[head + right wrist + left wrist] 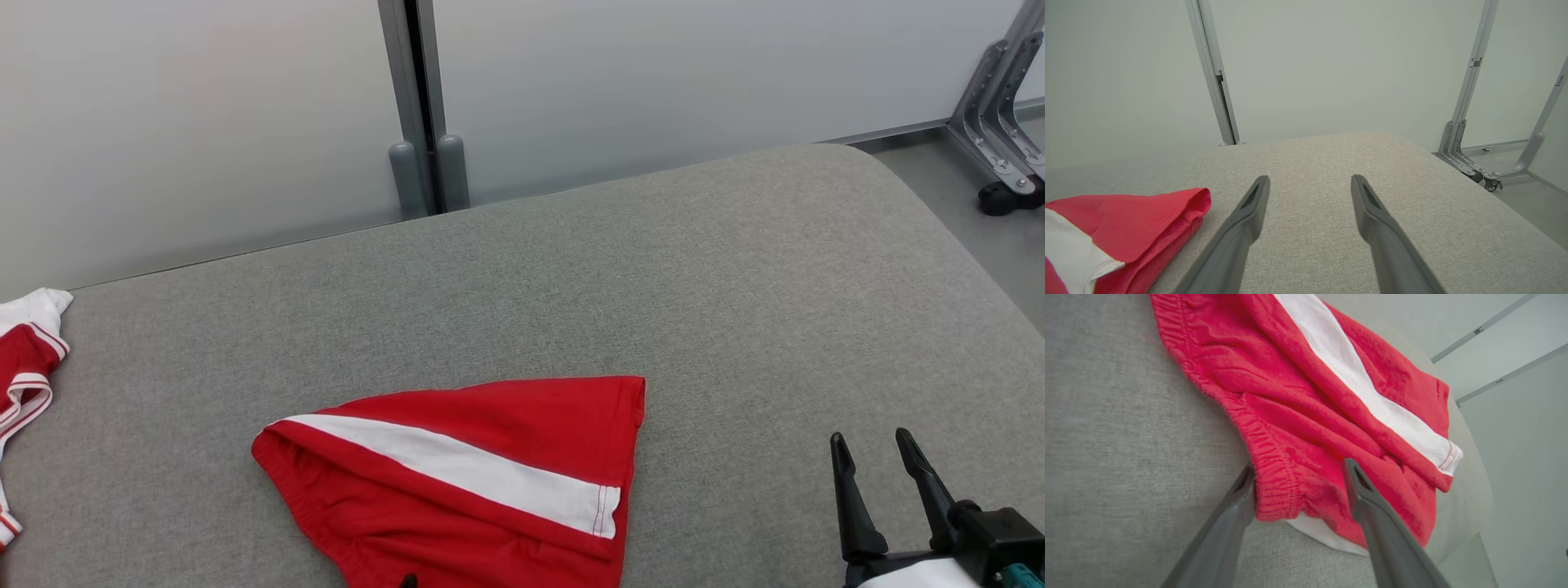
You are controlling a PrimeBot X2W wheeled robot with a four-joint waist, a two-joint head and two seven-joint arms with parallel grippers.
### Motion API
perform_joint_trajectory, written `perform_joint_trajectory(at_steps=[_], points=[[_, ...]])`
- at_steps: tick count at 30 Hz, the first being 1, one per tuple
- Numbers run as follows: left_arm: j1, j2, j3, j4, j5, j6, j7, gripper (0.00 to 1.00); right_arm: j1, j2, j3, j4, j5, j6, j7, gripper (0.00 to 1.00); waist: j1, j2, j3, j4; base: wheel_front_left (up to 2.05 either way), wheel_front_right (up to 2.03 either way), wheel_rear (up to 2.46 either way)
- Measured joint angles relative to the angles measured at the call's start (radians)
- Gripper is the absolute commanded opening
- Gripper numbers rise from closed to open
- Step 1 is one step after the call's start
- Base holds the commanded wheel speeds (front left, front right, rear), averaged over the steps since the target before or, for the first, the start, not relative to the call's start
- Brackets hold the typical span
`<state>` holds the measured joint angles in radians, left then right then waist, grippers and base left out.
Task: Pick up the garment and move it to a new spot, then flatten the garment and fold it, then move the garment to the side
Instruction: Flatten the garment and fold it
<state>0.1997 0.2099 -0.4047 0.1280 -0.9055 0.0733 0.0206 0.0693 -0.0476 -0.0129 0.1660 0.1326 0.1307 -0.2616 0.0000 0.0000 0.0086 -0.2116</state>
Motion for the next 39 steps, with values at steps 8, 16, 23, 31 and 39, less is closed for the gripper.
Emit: perform_joint_trajectory(at_steps=[8, 16, 23, 31, 39], points=[[-0.002, -0.001, 0.086, -0.067, 0.000, 0.072, -0.067, 0.00, 0.003, 0.000, -0.002, -0.001, 0.006, 0.000, 0.000, 1.00, 0.0000, 0.0000, 0.008, 0.004, 0.00, 0.00, 0.00], [-0.062, -0.001, 0.155, 0.070, 0.024, 0.130, -0.141, 0.93, 0.005, 0.001, 0.020, 0.009, 0.016, 0.000, 0.000, 1.00, 0.0001, 0.0000, 0.017, 0.034, 0.00, 0.00, 0.00], [0.023, 0.132, 0.130, 0.079, 0.137, 0.271, -0.073, 1.00, -0.017, 0.001, 0.020, 0.006, 0.026, 0.000, 0.000, 1.00, 0.0001, 0.0000, 0.019, -0.007, 0.00, 0.00, 0.00], [-0.012, 0.243, -0.082, -0.344, 0.284, 0.292, 0.164, 1.00, -0.001, 0.001, 0.015, 0.009, 0.039, 0.000, 0.000, 1.00, 0.0000, 0.0000, 0.032, -0.039, 0.00, 0.00, 0.00], [-0.259, 0.134, -0.365, -0.231, 0.395, 0.146, 0.369, 1.00, -0.049, 0.001, 0.047, 0.012, 0.062, 0.000, 0.000, 1.00, 0.0001, 0.0000, 0.062, -0.084, 0.00, 0.00, 0.00]])
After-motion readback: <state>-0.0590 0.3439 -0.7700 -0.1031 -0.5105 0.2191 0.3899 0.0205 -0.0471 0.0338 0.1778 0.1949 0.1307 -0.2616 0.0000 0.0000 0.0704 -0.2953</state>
